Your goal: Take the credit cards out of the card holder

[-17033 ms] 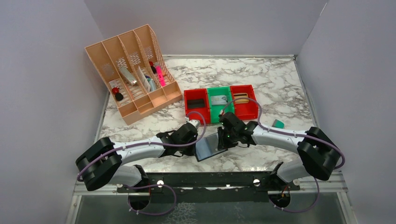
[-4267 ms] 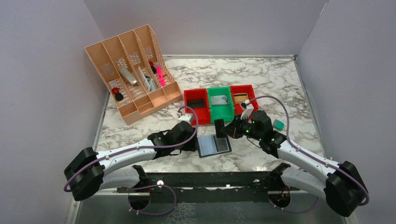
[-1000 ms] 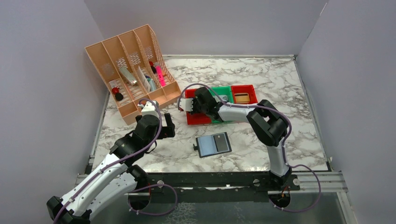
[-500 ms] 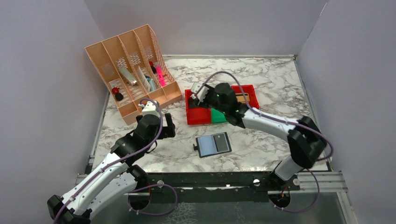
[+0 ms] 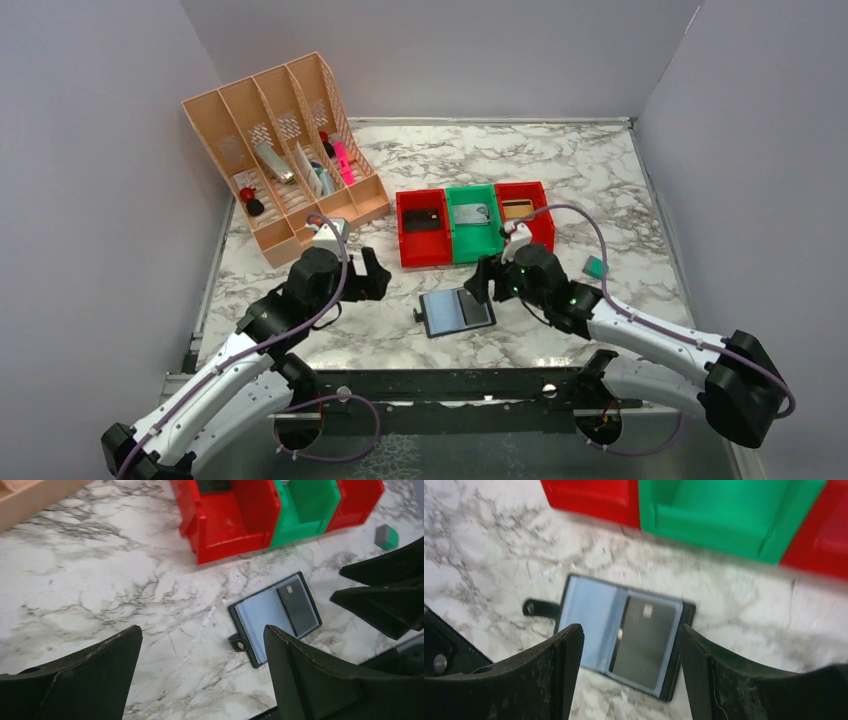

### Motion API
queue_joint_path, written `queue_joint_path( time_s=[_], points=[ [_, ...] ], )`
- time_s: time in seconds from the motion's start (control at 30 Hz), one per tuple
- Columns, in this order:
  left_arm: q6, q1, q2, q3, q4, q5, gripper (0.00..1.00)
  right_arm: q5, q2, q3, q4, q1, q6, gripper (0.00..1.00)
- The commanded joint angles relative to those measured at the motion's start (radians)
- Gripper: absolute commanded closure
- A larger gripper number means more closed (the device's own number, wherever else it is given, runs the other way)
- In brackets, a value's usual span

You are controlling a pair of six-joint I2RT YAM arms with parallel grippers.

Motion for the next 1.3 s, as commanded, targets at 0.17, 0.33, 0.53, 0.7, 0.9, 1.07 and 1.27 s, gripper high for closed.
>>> queue_joint_path(
  time_s=[0.17, 0.33, 0.53, 0.7, 0.9, 1.07, 1.27],
  points=[
    [-0.073, -0.008, 0.245, 0.019, 0.354, 0.52, 0.21, -0.076, -0.138, -0.127, -0.152, 0.004, 0.375, 0.3],
    [-0.088, -0.149, 0.392, 0.084, 0.402, 0.442, 0.33, -0.064, -0.12, -0.134, -0.138, 0.004, 0.351, 0.42],
    [-0.128, -0.236, 0.516, 0.107, 0.439, 0.357, 0.53, -0.049, -0.015, -0.112, -0.106, 0.004, 0.352, 0.55],
    [-0.194, -0.24, 0.585, 0.107, 0.492, 0.286, 0.53, -0.029, 0.05, -0.077, -0.113, 0.004, 0.314, 0.59],
    [-0.2, -0.274, 0.7, 0.157, 0.534, 0.31, 0.53, -0.044, 0.079, -0.108, -0.074, 0.004, 0.307, 0.67],
    [-0.221, -0.284, 0.751, 0.151, 0.559, 0.291, 0.62, 0.009, 0.138, -0.109, -0.09, 0.002, 0.317, 0.73],
    [-0.221, -0.285, 0.832, 0.146, 0.587, 0.29, 0.62, 0.003, 0.196, -0.141, -0.078, 0.001, 0.333, 0.73]
  ],
)
